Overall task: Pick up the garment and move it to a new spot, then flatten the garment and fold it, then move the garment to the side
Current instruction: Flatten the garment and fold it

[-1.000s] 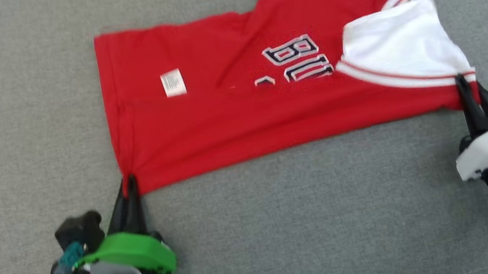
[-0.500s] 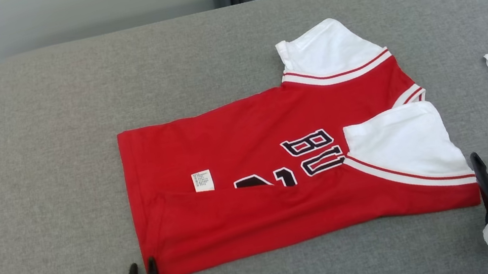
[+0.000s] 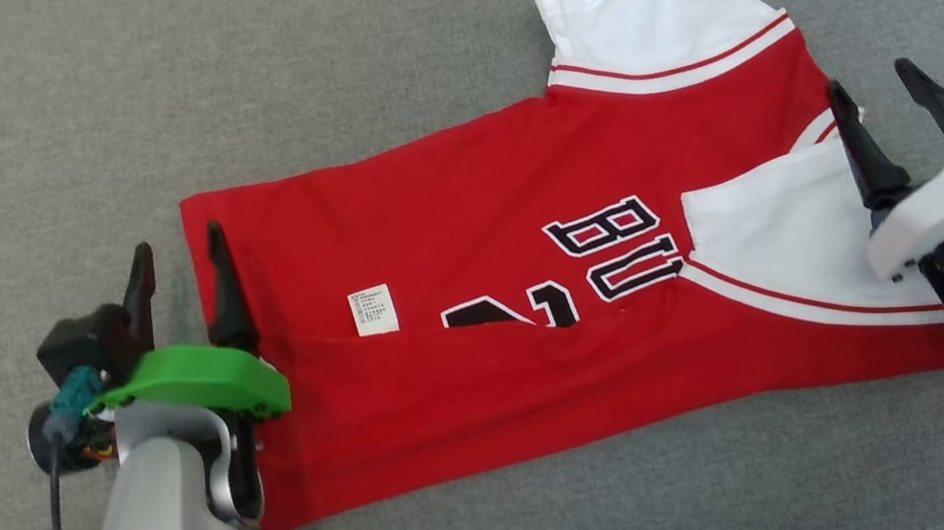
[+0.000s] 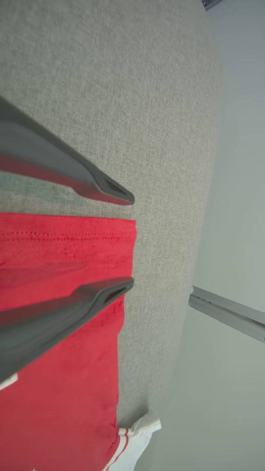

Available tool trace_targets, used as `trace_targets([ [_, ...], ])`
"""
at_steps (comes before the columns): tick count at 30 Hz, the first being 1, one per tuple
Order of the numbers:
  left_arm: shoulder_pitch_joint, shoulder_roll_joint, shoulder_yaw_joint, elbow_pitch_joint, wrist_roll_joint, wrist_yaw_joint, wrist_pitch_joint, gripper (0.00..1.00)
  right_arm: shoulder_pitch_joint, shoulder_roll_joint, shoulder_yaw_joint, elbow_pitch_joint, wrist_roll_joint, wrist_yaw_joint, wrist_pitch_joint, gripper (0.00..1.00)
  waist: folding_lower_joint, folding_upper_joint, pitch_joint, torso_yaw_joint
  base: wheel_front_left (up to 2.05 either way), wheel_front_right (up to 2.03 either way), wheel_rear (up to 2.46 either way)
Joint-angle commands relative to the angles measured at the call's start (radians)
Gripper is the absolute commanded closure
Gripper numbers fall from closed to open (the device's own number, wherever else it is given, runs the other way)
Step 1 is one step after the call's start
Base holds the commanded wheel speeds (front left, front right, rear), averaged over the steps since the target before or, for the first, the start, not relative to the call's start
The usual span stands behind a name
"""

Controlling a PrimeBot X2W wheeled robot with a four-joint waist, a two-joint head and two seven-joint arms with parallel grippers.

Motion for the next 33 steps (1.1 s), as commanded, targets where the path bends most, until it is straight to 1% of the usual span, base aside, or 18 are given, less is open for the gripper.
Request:
trace_targets([
  [1, -0.048, 0.016, -0.003, 0.044, 0.017, -0.006, 0.000, 0.00, -0.055, -0.018, 0.016, 0.021, -0.015, -0.002, 0.007, 0.00, 0.0000, 0.0000, 0.076, -0.013, 0.00, 0.00, 0.00],
  [7, -0.181, 0.029, -0.017, 0.176, 0.033, -0.018, 0.000, 0.00, -0.248, -0.038, 0.070, 0.114, -0.043, -0.002, 0.043, 0.00, 0.0000, 0.0000, 0.137, -0.007, 0.00, 0.00, 0.00],
  [8, -0.193, 0.029, -0.016, 0.193, 0.032, -0.019, 0.000, 0.05, -0.273, -0.041, 0.078, 0.129, -0.047, -0.002, 0.049, 0.00, 0.0000, 0.0000, 0.144, -0.004, 0.00, 0.00, 0.00],
  [10, -0.216, 0.026, -0.012, 0.219, 0.035, -0.020, 0.001, 0.63, -0.327, -0.046, 0.100, 0.160, -0.058, -0.002, 0.062, 0.00, 0.0000, 0.0000, 0.157, 0.005, 0.00, 0.00, 0.00],
  [11, -0.221, 0.023, -0.012, 0.226, 0.039, -0.021, 0.001, 1.00, -0.353, -0.048, 0.111, 0.179, -0.061, -0.002, 0.072, 0.00, 0.0000, 0.0000, 0.163, 0.013, 0.00, 0.00, 0.00],
  [18, -0.236, 0.011, -0.042, 0.219, 0.047, -0.024, 0.002, 1.00, -0.506, -0.061, 0.161, 0.290, -0.034, -0.002, 0.136, 0.00, 0.0000, 0.0000, 0.189, 0.074, 0.00, 0.00, 0.00],
  [22, -0.251, 0.007, -0.077, 0.172, 0.032, -0.024, 0.001, 1.00, -0.585, -0.066, 0.183, 0.349, 0.006, -0.002, 0.172, 0.00, 0.0000, 0.0000, 0.204, 0.122, 0.00, 0.00, 0.00],
  [28, -0.255, 0.004, -0.173, 0.107, -0.045, -0.025, 0.000, 1.00, -0.661, -0.082, 0.209, 0.461, 0.027, -0.002, 0.243, 0.00, 0.0000, 0.0000, 0.221, 0.177, 0.00, 0.00, 0.00],
  [29, -0.253, 0.004, -0.183, 0.101, -0.055, -0.025, 0.000, 1.00, -0.667, -0.077, 0.214, 0.487, 0.028, -0.002, 0.262, 0.09, 0.0000, 0.0000, 0.221, 0.181, 0.00, 0.00, 0.00],
  [30, -0.251, 0.004, -0.192, 0.097, -0.063, -0.025, 0.000, 1.00, -0.673, -0.073, 0.220, 0.501, 0.027, -0.002, 0.271, 0.45, 0.0000, 0.0000, 0.222, 0.183, 0.00, 0.00, 0.00],
  [31, -0.247, 0.004, -0.201, 0.092, -0.071, -0.025, 0.000, 1.00, -0.676, -0.069, 0.226, 0.514, 0.029, -0.001, 0.272, 1.00, 0.0000, 0.0000, 0.221, 0.185, 0.00, 0.00, 0.00],
  [33, -0.243, 0.004, -0.203, 0.076, -0.080, -0.025, 0.000, 1.00, -0.687, -0.077, 0.222, 0.513, 0.030, -0.001, 0.219, 1.00, 0.0000, 0.0000, 0.220, 0.184, 0.00, 0.00, 0.00],
])
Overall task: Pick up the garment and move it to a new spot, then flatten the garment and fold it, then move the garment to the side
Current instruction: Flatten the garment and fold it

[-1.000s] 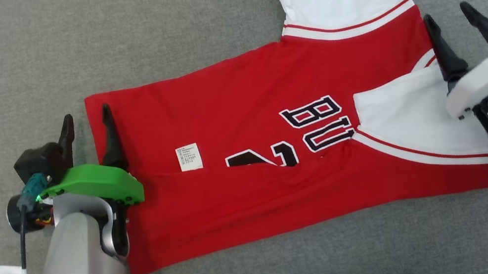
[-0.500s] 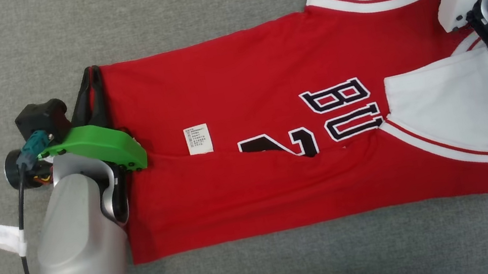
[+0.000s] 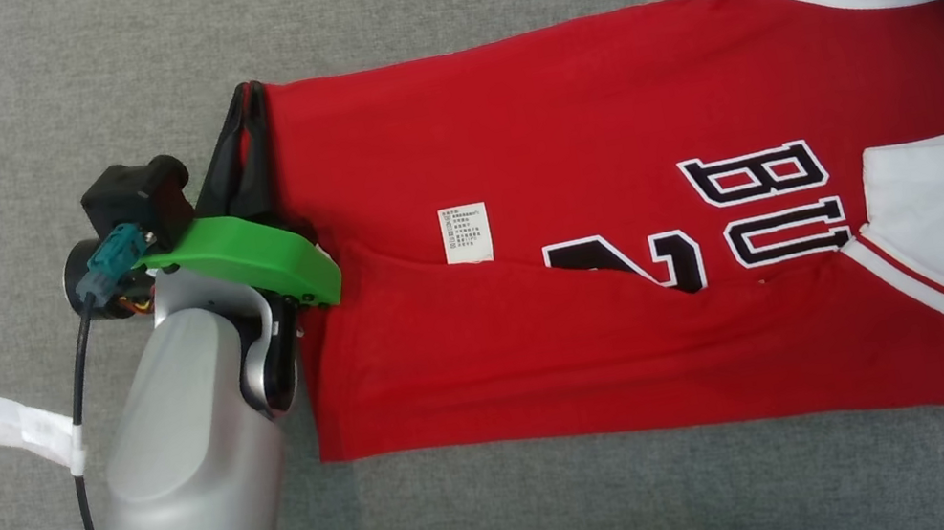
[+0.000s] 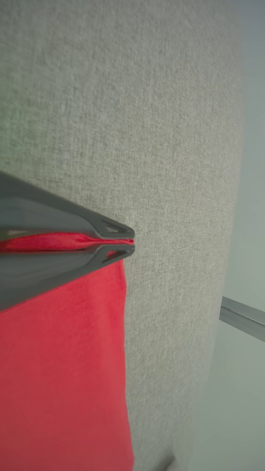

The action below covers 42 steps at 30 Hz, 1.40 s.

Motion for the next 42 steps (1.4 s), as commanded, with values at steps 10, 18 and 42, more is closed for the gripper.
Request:
trace_targets([
  [10, 0.081, 0.006, 0.142, -0.188, 0.085, 0.005, 0.000, 1.00, 0.009, -0.006, -0.114, -0.102, -0.044, -0.001, -0.241, 1.00, -0.0001, 0.0000, -0.067, -0.054, 0.00, 0.00, 0.00],
  [18, 0.208, 0.006, 0.209, -0.232, 0.159, 0.000, 0.000, 1.00, 0.280, 0.069, -0.217, -0.382, -0.012, -0.001, -0.242, 1.00, -0.0001, 0.0000, -0.168, -0.126, 0.00, 0.00, 0.00],
  [42, 0.630, 0.005, 0.261, -0.244, 0.106, 0.074, 0.000, 0.00, 0.816, 0.141, -0.274, -0.512, 0.103, -0.001, -0.242, 0.00, -0.0001, 0.0000, -0.321, -0.168, 0.00, 0.00, 0.00],
])
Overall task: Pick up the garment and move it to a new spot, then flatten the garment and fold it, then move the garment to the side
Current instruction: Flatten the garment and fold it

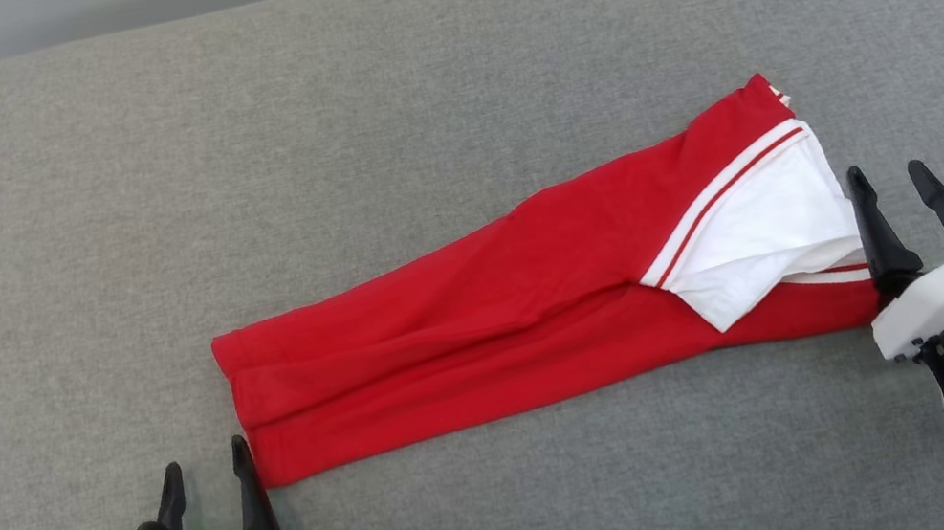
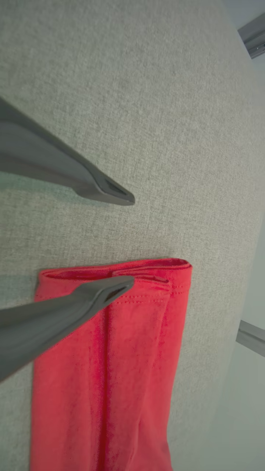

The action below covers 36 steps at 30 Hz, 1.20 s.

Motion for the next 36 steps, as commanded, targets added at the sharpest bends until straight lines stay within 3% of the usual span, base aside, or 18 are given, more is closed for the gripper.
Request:
trace_targets([
  [1, 0.015, 0.005, -0.011, -0.014, -0.010, 0.009, 0.000, 0.00, -0.030, -0.011, 0.008, 0.013, -0.010, -0.001, -0.004, 0.00, 0.0000, 0.0000, 0.002, 0.014, 0.00, 0.00, 0.00],
  [8, -0.016, 0.006, -0.075, -0.044, -0.028, 0.020, 0.000, 0.00, -0.145, -0.049, 0.061, 0.195, -0.079, -0.001, 0.045, 0.00, 0.0000, 0.0000, 0.028, 0.066, 0.00, 0.00, 0.00],
  [13, -0.045, 0.006, -0.104, -0.057, -0.044, 0.027, 0.000, 0.00, -0.160, -0.026, 0.113, 0.342, -0.081, 0.000, 0.096, 0.00, 0.0000, 0.0000, 0.028, 0.091, 0.00, 0.00, 0.00],
  [14, -0.046, 0.005, -0.107, -0.059, -0.046, 0.028, 0.000, 0.00, -0.151, -0.018, 0.124, 0.361, -0.074, 0.000, 0.099, 0.08, 0.0000, 0.0000, 0.026, 0.091, 0.00, 0.00, 0.00],
  [15, -0.047, 0.005, -0.110, -0.061, -0.047, 0.031, 0.000, 0.00, -0.143, -0.014, 0.134, 0.380, -0.066, 0.000, 0.095, 0.54, 0.0000, 0.0000, 0.022, 0.089, 0.00, 0.00, 0.00],
  [16, -0.046, 0.005, -0.110, -0.063, -0.047, 0.030, 0.000, 0.00, -0.139, -0.019, 0.141, 0.392, -0.064, 0.000, 0.087, 0.87, 0.0000, 0.0000, 0.020, 0.086, 0.00, 0.00, 0.00],
  [17, -0.043, 0.005, -0.111, -0.063, -0.043, 0.030, 0.000, 0.00, -0.136, -0.029, 0.141, 0.403, -0.060, -0.001, 0.071, 1.00, 0.0000, 0.0000, 0.016, 0.079, 0.00, 0.00, 0.00],
  [24, -0.014, 0.005, -0.106, -0.068, -0.022, 0.020, 0.000, 0.00, -0.180, -0.096, 0.048, 0.403, -0.079, -0.003, 0.000, 1.00, 0.0000, 0.0000, -0.017, 0.000, 0.00, 0.00, 0.00],
  [27, -0.015, 0.005, -0.116, -0.065, -0.017, 0.017, 0.000, 0.00, -0.186, -0.111, -0.034, 0.318, -0.120, -0.002, -0.004, 1.00, 0.0000, 0.0000, -0.028, -0.041, 0.00, 0.00, 0.00],
  [29, -0.024, 0.005, -0.125, -0.067, -0.022, 0.018, 0.000, 0.00, -0.164, -0.088, -0.062, 0.250, -0.134, -0.002, -0.003, 1.00, 0.0000, 0.0000, -0.031, -0.060, 0.00, 0.00, 0.00],
  [34, -0.042, 0.006, -0.145, -0.065, -0.038, 0.028, 0.000, 0.00, -0.121, -0.032, 0.003, 0.076, -0.116, -0.001, -0.004, 1.00, 0.0000, 0.0000, -0.031, -0.078, 0.00, 0.00, 0.00],
  [36, -0.043, 0.006, -0.152, -0.059, -0.037, 0.027, 0.000, 0.00, -0.097, 0.012, 0.113, -0.004, -0.066, -0.001, -0.004, 1.00, 0.0000, 0.0000, -0.031, -0.073, 0.00, 0.00, 0.00],
])
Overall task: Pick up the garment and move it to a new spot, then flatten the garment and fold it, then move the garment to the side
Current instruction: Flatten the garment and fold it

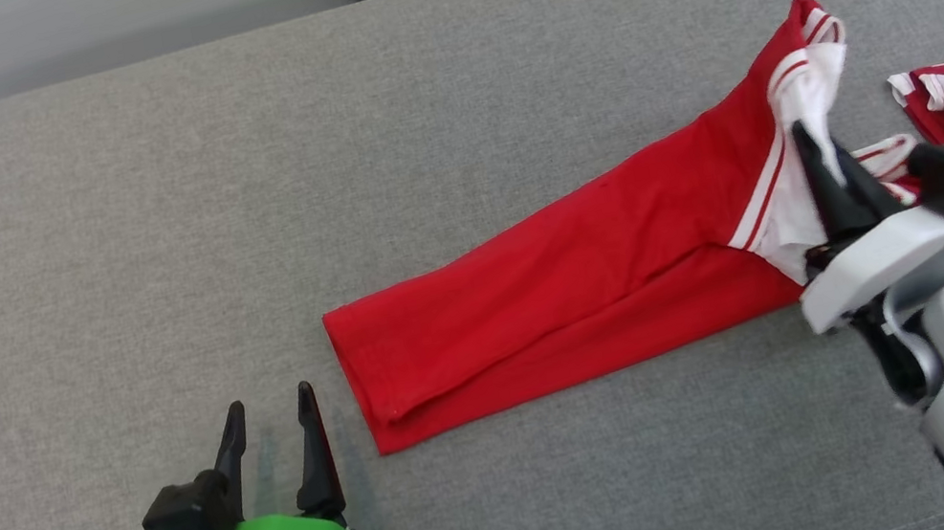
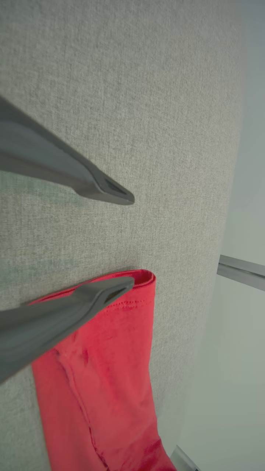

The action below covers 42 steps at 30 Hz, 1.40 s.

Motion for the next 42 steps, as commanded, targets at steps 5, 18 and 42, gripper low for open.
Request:
trace_targets([
  [5, 0.000, 0.006, -0.002, 0.013, -0.002, 0.002, 0.000, 0.00, 0.031, 0.050, 0.251, -0.104, 0.125, -0.001, 0.019, 1.00, 0.0000, -0.0001, -0.007, 0.043, 0.00, 0.00, 0.00],
  [18, 0.019, 0.006, -0.023, 0.027, -0.027, 0.016, 0.000, 0.00, -0.082, 0.120, 0.600, -0.031, 0.310, -0.001, 0.024, 0.00, 0.0000, -0.0001, -0.020, 0.157, 0.00, 0.00, 0.00],
  [42, 0.089, 0.006, 0.088, -0.064, 0.125, 0.002, 0.000, 0.00, 0.206, 0.102, -0.044, -0.053, -0.182, -0.001, -0.004, 0.00, 0.0000, -0.0001, -0.097, 0.031, 0.00, 0.00, 0.00],
])
